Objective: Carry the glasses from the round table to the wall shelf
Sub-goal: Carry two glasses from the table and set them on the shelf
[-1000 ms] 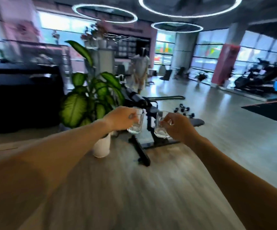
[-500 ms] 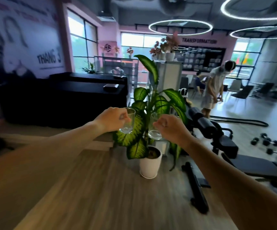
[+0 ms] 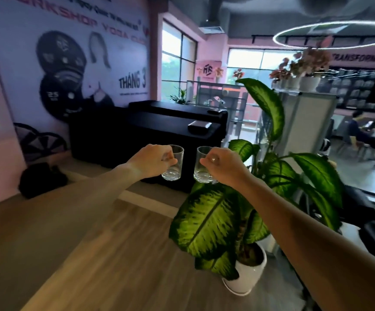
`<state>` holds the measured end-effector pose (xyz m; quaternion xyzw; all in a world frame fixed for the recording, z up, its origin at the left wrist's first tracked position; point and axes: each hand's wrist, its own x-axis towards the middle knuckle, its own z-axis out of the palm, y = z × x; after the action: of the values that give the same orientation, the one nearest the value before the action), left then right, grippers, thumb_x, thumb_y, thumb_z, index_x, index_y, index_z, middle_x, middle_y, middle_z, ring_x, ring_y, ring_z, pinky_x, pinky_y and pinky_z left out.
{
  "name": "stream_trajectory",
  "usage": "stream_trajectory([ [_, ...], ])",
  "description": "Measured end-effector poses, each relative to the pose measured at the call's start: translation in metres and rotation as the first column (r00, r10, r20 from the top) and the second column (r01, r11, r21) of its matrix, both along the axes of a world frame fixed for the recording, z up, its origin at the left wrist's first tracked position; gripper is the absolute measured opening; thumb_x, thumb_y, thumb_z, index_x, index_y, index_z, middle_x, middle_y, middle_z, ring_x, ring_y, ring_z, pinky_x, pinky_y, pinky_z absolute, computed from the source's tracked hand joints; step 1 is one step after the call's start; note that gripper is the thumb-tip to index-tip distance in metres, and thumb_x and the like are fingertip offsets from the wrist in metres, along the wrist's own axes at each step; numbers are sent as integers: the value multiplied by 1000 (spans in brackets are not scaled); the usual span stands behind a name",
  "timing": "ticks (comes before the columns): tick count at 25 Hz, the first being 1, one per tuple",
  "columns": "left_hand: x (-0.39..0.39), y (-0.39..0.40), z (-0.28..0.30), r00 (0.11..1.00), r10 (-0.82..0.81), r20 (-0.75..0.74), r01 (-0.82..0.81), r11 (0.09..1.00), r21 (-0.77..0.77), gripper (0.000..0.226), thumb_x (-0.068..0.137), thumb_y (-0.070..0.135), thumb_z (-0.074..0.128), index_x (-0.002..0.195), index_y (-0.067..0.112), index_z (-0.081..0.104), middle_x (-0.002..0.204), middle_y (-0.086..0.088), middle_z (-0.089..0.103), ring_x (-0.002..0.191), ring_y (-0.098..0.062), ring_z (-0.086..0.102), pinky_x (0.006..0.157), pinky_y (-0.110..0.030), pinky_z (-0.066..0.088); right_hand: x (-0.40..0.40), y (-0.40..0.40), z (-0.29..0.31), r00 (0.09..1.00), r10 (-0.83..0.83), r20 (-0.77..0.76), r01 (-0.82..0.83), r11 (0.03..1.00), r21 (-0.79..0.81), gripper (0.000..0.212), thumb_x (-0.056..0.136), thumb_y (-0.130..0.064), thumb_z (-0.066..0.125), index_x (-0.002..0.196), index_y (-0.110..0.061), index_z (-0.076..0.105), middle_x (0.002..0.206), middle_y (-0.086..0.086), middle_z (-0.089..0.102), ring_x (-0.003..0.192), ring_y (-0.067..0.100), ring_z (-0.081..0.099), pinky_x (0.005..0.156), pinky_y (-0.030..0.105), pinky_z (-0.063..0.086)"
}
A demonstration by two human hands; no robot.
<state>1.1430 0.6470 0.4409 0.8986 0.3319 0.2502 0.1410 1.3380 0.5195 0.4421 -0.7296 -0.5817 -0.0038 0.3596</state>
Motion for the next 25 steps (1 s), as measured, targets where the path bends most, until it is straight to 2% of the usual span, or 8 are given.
stream_trajectory([
  [2, 17, 50, -5, 999, 32, -4, -32, 999, -3, 16, 89, 37, 63, 87, 21, 64, 93, -1, 69, 90, -19, 67, 85, -43, 56, 21, 56, -3, 999, 37, 6, -37, 999, -18, 15, 87, -43, 63, 78, -31, 62, 90, 4, 65, 81, 18, 64, 70, 30, 50],
  [7, 62, 181, -5, 998, 58, -7, -58, 998, -8, 15, 88, 38, 64, 82, 24, 63, 93, 1, 70, 89, -19, 67, 86, -41, 55, 66, 195, -4, 998, 61, 1, -61, 998, -9, 17, 88, -40, 64, 80, -25, 64, 89, 3, 63, 83, 17, 61, 69, 26, 42],
  [14, 130, 366, 12, 998, 66, -22, -66, 998, -20, 14, 89, 39, 63, 83, 26, 63, 92, 3, 69, 87, -18, 66, 87, -41, 54, 134, 377, 0, 999, 34, -10, -35, 999, -11, 15, 87, -39, 64, 80, -26, 66, 90, 6, 67, 82, 19, 63, 68, 26, 44],
  [17, 163, 444, 11, 996, 77, -41, -78, 997, -11, 14, 89, 40, 62, 83, 28, 63, 94, 3, 70, 89, -18, 66, 88, -41, 54, 169, 459, -3, 1000, 27, -10, -27, 999, -33, 14, 86, -39, 65, 77, -28, 65, 91, 6, 67, 85, 21, 63, 72, 27, 45],
  [21, 207, 547, 6, 995, 98, -23, -99, 995, -23, 15, 90, 38, 61, 87, 24, 65, 99, 2, 71, 90, -17, 67, 89, -40, 54, 214, 571, -5, 998, 62, 4, -62, 998, -12, 19, 87, -34, 66, 85, -17, 71, 92, 8, 69, 87, 23, 63, 77, 29, 49],
  [25, 241, 649, 10, 989, 151, -7, -151, 987, -64, 15, 89, 39, 62, 87, 25, 65, 103, 4, 71, 90, -15, 67, 89, -38, 54, 256, 690, 0, 992, 124, 22, -123, 991, -47, 19, 87, -34, 65, 82, -17, 70, 89, 8, 70, 91, 23, 62, 81, 33, 49],
])
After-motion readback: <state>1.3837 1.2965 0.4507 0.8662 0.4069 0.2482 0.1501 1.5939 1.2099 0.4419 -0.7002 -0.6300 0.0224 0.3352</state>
